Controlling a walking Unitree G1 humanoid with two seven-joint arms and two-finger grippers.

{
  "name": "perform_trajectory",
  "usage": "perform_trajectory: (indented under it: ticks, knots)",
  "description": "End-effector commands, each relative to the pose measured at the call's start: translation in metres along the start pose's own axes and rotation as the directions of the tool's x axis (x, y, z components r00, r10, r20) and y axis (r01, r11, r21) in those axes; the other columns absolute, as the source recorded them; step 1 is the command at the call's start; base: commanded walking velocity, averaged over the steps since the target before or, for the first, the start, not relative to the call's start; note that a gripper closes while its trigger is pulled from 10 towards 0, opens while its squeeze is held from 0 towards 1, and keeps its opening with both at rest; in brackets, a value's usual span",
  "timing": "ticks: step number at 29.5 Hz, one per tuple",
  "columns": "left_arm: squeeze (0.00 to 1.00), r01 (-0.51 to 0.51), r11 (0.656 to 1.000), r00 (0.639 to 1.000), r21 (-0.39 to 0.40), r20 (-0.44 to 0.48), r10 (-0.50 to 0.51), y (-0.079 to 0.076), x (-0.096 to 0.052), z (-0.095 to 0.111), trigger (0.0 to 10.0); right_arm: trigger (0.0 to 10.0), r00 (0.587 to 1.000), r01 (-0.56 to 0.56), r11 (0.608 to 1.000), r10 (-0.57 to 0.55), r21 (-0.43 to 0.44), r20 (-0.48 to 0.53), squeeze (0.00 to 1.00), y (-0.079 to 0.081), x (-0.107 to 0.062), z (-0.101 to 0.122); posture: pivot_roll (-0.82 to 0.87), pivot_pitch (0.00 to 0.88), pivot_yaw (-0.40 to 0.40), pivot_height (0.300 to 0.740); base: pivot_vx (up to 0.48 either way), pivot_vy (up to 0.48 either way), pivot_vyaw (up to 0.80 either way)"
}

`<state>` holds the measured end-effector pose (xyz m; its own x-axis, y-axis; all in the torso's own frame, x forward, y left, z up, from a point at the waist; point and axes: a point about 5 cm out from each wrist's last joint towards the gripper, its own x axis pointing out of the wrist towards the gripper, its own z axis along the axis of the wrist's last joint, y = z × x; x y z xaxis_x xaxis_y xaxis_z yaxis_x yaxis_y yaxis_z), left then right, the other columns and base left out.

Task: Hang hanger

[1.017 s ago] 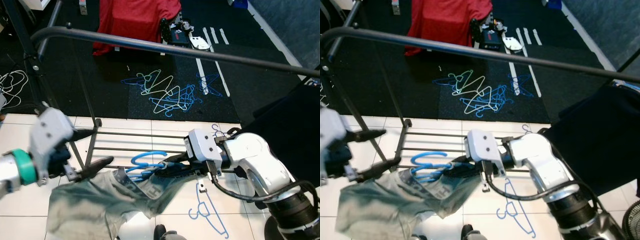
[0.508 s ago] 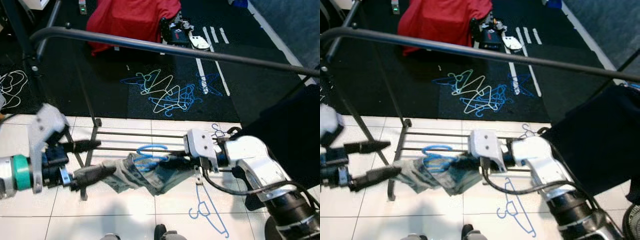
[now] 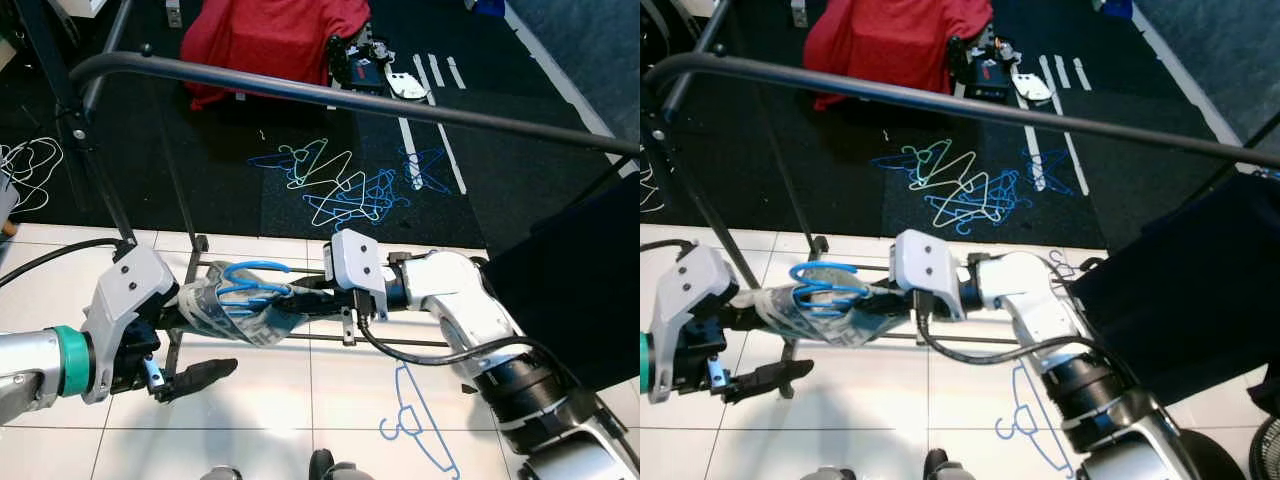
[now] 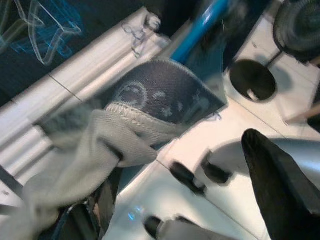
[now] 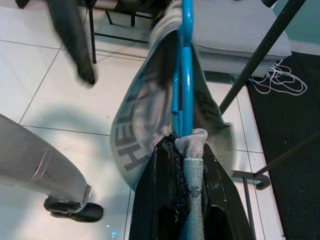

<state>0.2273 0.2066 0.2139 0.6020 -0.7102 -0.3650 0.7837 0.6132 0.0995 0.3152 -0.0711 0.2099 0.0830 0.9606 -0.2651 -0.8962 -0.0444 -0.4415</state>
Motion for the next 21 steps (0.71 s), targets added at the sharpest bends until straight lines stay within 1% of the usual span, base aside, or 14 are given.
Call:
perform_trajectory:
  ticks: [1, 2, 3, 4, 6, 7, 8, 10, 11, 14, 16, 17, 18, 21]
  knots:
    - [0.00, 0.012, 0.999, 0.998, 0.037, 0.068, -0.014, -0.004, -0.007, 0.010, 10.0, 10.0, 1.000, -0.025, 1.000, 0.025, -0.002, -0.016, 0.00, 0.003, 0.001, -0.005, 0.09, 0.168, -0.044, 0.740, 0.000, 0.000, 0.00]
    - [0.00, 0.012, 0.999, 0.998, 0.037, 0.068, -0.014, -0.004, -0.007, 0.010, 10.0, 10.0, 1.000, -0.025, 1.000, 0.025, -0.002, -0.016, 0.00, 0.003, 0.001, -0.005, 0.09, 0.168, -0.044, 0.740, 0.000, 0.000, 0.00]
    - [1.00, 0.090, 0.992, 0.995, 0.083, 0.045, -0.094, -0.016, -0.017, 0.011, 10.0, 10.0, 0.999, -0.023, 1.000, 0.023, 0.010, -0.037, 0.00, 0.003, -0.002, -0.011, 0.10, 0.175, -0.045, 0.740, 0.000, 0.000, 0.00]
    - [1.00, 0.190, 0.975, 0.982, 0.112, -0.001, -0.191, -0.032, -0.028, 0.010, 10.0, 10.0, 0.998, -0.011, 1.000, 0.012, 0.021, -0.064, 0.00, 0.003, -0.005, -0.019, 0.11, 0.177, -0.044, 0.740, 0.000, 0.000, 0.00]
    - [1.00, 0.190, 0.975, 0.982, 0.112, -0.001, -0.191, -0.032, -0.028, 0.010, 10.0, 10.0, 0.998, -0.011, 1.000, 0.012, 0.021, -0.064, 0.00, 0.003, -0.005, -0.019, 0.11, 0.177, -0.044, 0.740, 0.000, 0.000, 0.00]
    - [1.00, 0.267, 0.953, 0.964, 0.142, -0.053, -0.262, -0.044, -0.037, 0.008, 10.0, 10.0, 0.996, 0.000, 1.000, 0.003, 0.031, -0.085, 0.00, 0.003, -0.008, -0.025, 0.11, 0.178, -0.044, 0.740, 0.000, 0.000, 0.00]
    - [1.00, 0.267, 0.953, 0.964, 0.142, -0.053, -0.262, -0.044, -0.037, 0.008, 10.0, 10.0, 0.996, 0.000, 1.000, 0.003, 0.031, -0.085, 0.00, 0.003, -0.008, -0.025, 0.11, 0.178, -0.044, 0.740, 0.000, 0.000, 0.00]
    - [1.00, 0.327, 0.935, 0.944, 0.137, -0.096, -0.316, -0.054, -0.044, 0.006, 10.0, 10.0, 0.995, 0.013, 0.999, -0.009, 0.038, -0.099, 0.00, 0.002, -0.010, -0.029, 0.11, 0.179, -0.044, 0.740, 0.000, 0.000, 0.00]
    - [0.00, 0.338, 0.930, 0.938, 0.145, -0.126, -0.322, -0.056, -0.047, 0.003, 10.0, 10.0, 0.995, 0.024, 0.999, -0.019, 0.041, -0.101, 0.00, 0.001, -0.011, -0.030, 0.12, 0.176, -0.044, 0.740, 0.000, 0.000, 0.00]
    - [0.00, 0.339, 0.929, 0.937, 0.152, -0.143, -0.318, -0.056, -0.049, 0.002, 10.0, 10.0, 0.995, 0.029, 0.999, -0.024, 0.042, -0.099, 0.00, -0.001, -0.011, -0.030, 0.12, 0.176, -0.044, 0.740, 0.000, 0.000, 0.00]
    - [0.00, 0.165, 0.954, 0.985, 0.251, -0.085, -0.148, -0.037, -0.034, 0.008, 10.0, 10.0, 0.997, 0.015, 0.999, -0.011, 0.048, -0.071, 0.00, -0.001, -0.010, -0.025, 0.11, 0.174, -0.044, 0.740, 0.000, 0.000, 0.00]
    - [0.00, 0.165, 0.954, 0.985, 0.251, -0.085, -0.148, -0.037, -0.034, 0.008, 10.0, 10.0, 0.997, 0.015, 0.999, -0.011, 0.048, -0.071, 0.00, -0.001, -0.010, -0.025, 0.11, 0.174, -0.044, 0.740, 0.000, 0.000, 0.00]
    - [0.00, 0.099, 0.952, 0.995, 0.290, -0.039, -0.091, -0.030, -0.023, 0.013, 10.0, 10.0, 0.999, -0.011, 0.999, 0.013, 0.048, -0.050, 0.00, 0.001, -0.008, -0.021, 0.11, 0.171, -0.042, 0.740, 0.000, 0.000, 0.00]
    - [0.00, 0.068, 0.944, 0.998, 0.324, -0.007, -0.069, -0.027, -0.015, 0.016, 10.0, 10.0, 0.999, -0.041, 0.998, 0.043, 0.044, -0.029, 0.00, 0.005, -0.006, -0.016, 0.11, 0.171, -0.039, 0.740, 0.000, 0.000, 0.00]
